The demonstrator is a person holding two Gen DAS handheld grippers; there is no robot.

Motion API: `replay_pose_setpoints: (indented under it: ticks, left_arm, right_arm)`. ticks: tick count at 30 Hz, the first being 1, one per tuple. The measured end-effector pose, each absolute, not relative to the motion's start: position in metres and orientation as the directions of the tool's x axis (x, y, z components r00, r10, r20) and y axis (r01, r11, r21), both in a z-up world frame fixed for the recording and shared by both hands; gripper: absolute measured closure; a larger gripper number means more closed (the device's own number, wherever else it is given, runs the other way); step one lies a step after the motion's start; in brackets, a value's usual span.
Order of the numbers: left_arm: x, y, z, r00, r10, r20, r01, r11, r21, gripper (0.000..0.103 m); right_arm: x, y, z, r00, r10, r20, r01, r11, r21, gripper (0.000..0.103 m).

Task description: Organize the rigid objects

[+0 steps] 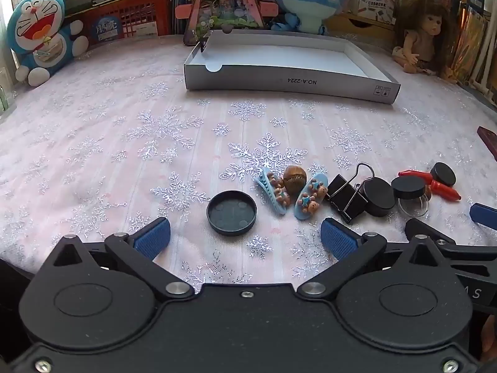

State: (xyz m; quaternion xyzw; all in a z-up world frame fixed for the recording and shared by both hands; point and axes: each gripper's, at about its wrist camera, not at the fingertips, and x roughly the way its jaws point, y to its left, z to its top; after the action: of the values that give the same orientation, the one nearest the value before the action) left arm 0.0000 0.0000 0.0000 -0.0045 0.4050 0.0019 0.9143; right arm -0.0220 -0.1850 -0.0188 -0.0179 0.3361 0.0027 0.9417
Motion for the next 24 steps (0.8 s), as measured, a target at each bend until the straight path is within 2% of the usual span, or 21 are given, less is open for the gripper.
replay_pose_setpoints:
  ticks: [24]
  left_arm:
    - [0.0001,0.0003,0.0001,0.670,0.001,-0.743,-0.008,1.000,-0.005,0.000]
  right_arm:
    - [-0.0221,-0.1836,-0.0192,0.771,-0.007,-0.637,-0.017,0.999,-0.030,0.000]
